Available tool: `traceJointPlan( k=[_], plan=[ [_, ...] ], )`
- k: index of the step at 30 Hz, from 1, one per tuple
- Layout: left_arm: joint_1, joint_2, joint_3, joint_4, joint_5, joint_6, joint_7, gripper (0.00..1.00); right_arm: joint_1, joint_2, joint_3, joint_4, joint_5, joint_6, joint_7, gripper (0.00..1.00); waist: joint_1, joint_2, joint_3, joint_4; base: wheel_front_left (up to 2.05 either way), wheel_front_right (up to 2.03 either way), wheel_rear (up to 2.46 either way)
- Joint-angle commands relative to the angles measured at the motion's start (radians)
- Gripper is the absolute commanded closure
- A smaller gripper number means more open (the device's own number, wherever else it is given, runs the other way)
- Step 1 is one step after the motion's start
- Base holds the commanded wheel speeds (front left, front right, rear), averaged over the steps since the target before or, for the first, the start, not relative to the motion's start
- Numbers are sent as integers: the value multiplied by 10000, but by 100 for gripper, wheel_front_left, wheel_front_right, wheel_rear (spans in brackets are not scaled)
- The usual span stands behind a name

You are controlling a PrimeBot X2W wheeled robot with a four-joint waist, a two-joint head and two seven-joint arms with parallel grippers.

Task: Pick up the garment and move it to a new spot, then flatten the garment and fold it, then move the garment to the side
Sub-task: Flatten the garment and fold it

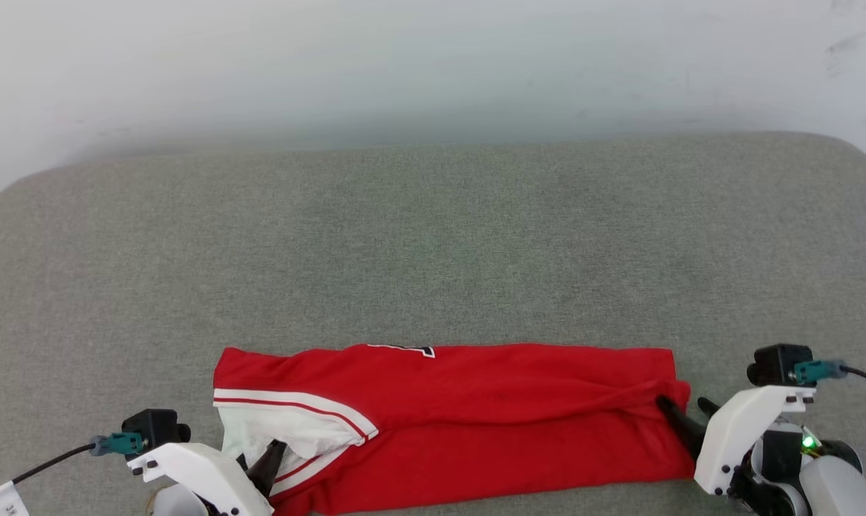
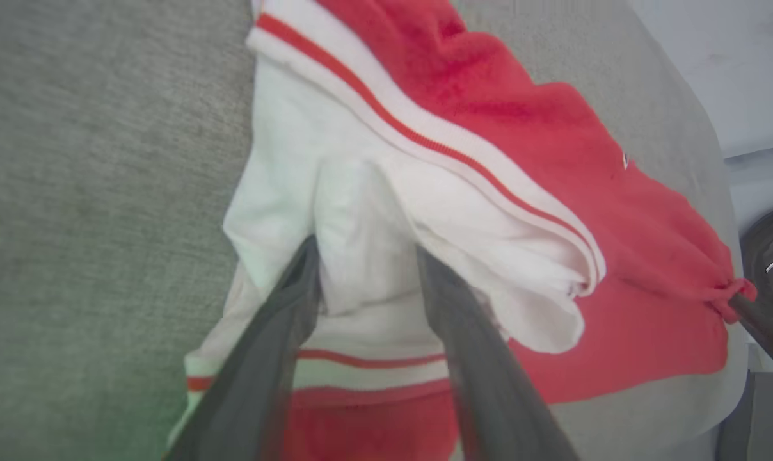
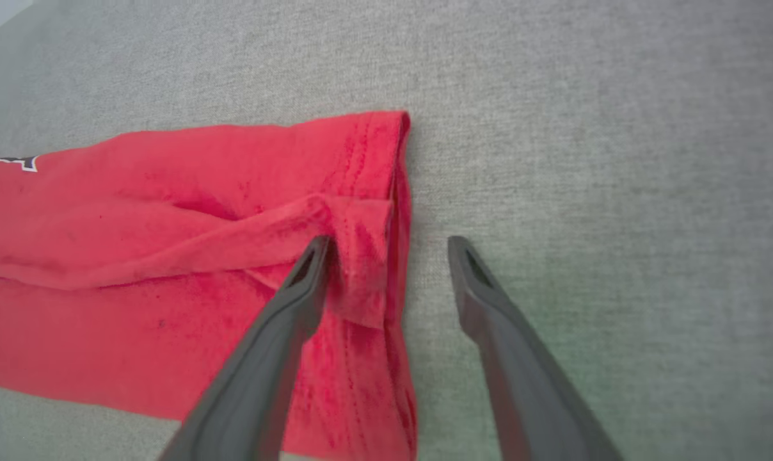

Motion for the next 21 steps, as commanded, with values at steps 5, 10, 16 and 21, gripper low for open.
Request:
traceJointPlan(
  k=[5, 10, 16, 21],
  plan=[
    [293, -59, 66, -99, 830, 42, -1545, 0, 812, -247, 52, -627, 58, -9, -802, 0, 1, 0, -501, -51, 0, 0, 0],
    [450, 8, 181, -883, 1637, 406, -2933, 0, 1371, -546, -291, -1810, 98, -9, -479, 0, 1, 0, -780, -129, 0, 0, 0],
    [621, 126, 209, -2052, 2700, 978, -4156, 0, 1434, -707, -1301, -3003, -112, -9, 962, 0, 1, 0, -875, -176, 0, 0, 0],
    [575, 199, 10, -2762, 3632, 1444, -4458, 0, 1168, -529, -1814, -3314, -286, -7, 2445, 0, 1, 0, -800, 19, 0, 0, 0]
  ],
)
